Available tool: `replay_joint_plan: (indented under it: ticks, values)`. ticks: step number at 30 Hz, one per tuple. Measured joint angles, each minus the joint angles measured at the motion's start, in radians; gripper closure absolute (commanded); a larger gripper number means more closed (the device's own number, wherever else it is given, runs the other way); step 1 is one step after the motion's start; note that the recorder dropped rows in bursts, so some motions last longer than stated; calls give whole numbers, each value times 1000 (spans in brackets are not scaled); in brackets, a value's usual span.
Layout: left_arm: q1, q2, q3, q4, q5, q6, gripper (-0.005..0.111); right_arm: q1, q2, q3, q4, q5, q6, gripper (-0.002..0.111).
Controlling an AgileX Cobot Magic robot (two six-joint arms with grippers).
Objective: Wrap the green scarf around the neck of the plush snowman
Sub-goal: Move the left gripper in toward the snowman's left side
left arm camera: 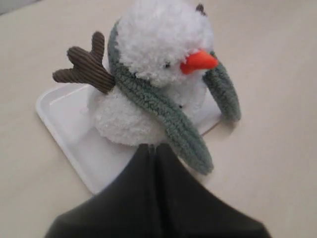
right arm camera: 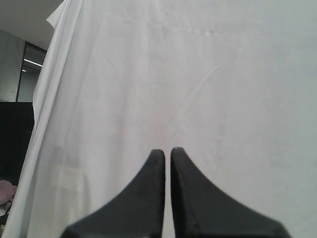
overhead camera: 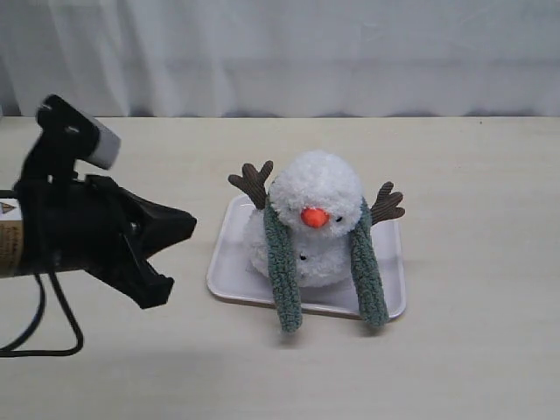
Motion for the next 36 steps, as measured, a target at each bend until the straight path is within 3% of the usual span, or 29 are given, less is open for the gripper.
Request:
replay_joint_plan:
  ticks: [7, 14, 18, 22, 29, 36]
  values:
    - [0, 249, 0, -495, -62, 562, 107, 0, 0, 0, 0, 0, 11, 104]
    - [0, 471, -2, -607, -269, 798, 107, 0, 0, 0, 0, -2, 25, 104]
    - [-13, 552, -13, -624, -314, 873, 107, 0, 0, 0, 0, -2, 25, 104]
    - [-48, 588, -81, -675, -165, 895, 107, 0, 0, 0, 0, -2, 25, 104]
    - [-47, 590, -205, -719, 129, 899, 107, 0, 0, 0, 0, -2, 25, 104]
    - [-47, 617, -246, -727, 187, 899, 107, 0, 0, 0, 0, -2, 25, 104]
